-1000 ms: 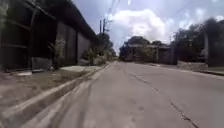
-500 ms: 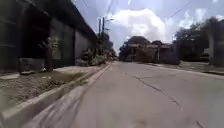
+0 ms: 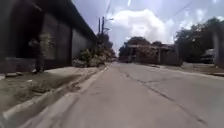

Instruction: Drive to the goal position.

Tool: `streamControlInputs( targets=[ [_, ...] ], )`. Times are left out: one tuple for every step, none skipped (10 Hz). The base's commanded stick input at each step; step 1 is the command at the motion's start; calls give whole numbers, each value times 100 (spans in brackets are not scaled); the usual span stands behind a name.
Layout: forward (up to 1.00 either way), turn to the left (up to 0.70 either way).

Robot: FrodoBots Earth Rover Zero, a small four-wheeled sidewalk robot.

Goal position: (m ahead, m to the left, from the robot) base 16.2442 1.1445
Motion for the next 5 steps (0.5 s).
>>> streamControlInputs(
  targets=[
    [100,-4],
    [100,-8],
    [100,-12],
    [100,-15],
    [100,-4]
  ],
)
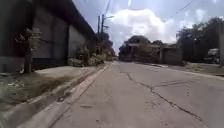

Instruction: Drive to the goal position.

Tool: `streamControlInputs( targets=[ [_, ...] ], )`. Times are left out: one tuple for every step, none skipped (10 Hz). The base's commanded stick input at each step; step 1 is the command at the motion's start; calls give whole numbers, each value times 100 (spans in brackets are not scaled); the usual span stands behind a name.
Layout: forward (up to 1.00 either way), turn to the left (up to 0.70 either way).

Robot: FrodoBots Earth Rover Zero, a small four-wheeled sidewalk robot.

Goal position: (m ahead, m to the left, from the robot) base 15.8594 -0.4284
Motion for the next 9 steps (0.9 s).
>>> streamControlInputs(
  targets=[
    [100,-1],
    [100,-2],
    [100,-3],
    [100,-3],
    [100,-4],
    [100,-5],
    [100,-6],
    [100,-7],
    [100,-5]
  ],
)
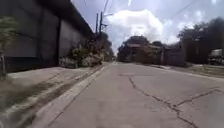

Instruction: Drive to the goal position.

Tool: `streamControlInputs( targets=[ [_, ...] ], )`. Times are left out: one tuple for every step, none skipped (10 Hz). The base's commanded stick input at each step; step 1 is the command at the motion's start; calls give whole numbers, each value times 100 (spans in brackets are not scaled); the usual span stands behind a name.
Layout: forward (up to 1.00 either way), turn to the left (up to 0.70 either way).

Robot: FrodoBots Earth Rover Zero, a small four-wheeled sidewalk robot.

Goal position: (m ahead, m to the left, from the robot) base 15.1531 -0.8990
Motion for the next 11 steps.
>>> streamControlInputs(
  targets=[
    [100,-4],
    [100,-4],
    [100,-3],
    [100,-2],
    [100,0],
    [100,0],
    [100,1],
    [100,14],
    [100,9],
    [100,5],
    [100,2]
  ],
)
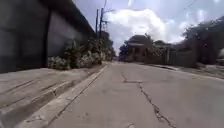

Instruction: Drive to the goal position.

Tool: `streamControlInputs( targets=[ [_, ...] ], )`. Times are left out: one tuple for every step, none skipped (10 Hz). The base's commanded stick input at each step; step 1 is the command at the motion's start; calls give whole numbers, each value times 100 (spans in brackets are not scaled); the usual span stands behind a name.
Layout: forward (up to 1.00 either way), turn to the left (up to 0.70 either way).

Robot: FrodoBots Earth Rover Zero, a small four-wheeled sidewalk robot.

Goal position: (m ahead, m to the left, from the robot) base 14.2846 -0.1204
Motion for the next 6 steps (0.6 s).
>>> streamControlInputs(
  targets=[
    [100,5],
    [100,6],
    [100,0],
    [100,0],
    [100,0],
    [100,0]
  ],
)
